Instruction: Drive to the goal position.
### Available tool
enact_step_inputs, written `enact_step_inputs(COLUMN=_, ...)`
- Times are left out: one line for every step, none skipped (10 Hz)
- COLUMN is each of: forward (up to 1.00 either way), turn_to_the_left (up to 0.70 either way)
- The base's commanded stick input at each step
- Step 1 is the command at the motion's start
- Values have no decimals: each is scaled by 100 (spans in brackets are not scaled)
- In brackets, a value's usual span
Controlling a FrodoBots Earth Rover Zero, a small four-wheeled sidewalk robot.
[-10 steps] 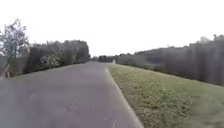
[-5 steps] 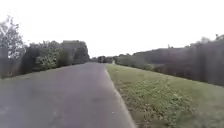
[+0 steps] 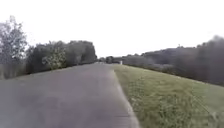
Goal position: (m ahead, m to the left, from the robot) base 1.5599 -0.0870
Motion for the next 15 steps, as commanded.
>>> enact_step_inputs(forward=100, turn_to_the_left=27)
enact_step_inputs(forward=100, turn_to_the_left=27)
enact_step_inputs(forward=100, turn_to_the_left=27)
enact_step_inputs(forward=100, turn_to_the_left=21)
enact_step_inputs(forward=100, turn_to_the_left=13)
enact_step_inputs(forward=100, turn_to_the_left=4)
enact_step_inputs(forward=100, turn_to_the_left=0)
enact_step_inputs(forward=100, turn_to_the_left=0)
enact_step_inputs(forward=100, turn_to_the_left=-18)
enact_step_inputs(forward=100, turn_to_the_left=-27)
enact_step_inputs(forward=100, turn_to_the_left=-27)
enact_step_inputs(forward=100, turn_to_the_left=-27)
enact_step_inputs(forward=100, turn_to_the_left=-22)
enact_step_inputs(forward=100, turn_to_the_left=-7)
enact_step_inputs(forward=100, turn_to_the_left=0)
